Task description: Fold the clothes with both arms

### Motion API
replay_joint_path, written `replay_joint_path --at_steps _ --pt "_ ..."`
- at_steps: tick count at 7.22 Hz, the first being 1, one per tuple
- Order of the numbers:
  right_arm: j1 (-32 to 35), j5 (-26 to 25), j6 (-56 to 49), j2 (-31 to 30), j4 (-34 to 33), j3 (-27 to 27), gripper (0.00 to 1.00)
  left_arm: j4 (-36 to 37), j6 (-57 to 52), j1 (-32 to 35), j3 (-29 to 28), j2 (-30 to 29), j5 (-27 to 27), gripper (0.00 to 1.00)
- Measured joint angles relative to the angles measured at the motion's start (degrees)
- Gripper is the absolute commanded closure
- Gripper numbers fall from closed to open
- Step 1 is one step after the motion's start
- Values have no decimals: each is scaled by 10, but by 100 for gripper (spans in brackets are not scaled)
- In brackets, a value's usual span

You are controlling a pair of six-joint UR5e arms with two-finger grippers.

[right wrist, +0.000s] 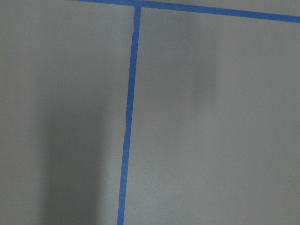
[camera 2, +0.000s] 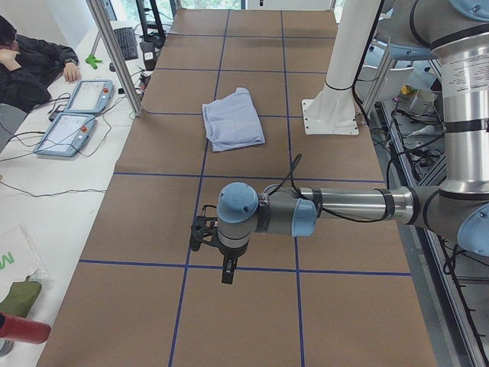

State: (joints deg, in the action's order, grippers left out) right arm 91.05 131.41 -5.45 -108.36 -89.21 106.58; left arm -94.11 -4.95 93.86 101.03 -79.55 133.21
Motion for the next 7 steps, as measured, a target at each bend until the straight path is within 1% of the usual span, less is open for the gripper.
replay_joint_path --at_steps 7 --pt "0 -1 1 0 0 5 0 0 0 0 1 1 0 0"
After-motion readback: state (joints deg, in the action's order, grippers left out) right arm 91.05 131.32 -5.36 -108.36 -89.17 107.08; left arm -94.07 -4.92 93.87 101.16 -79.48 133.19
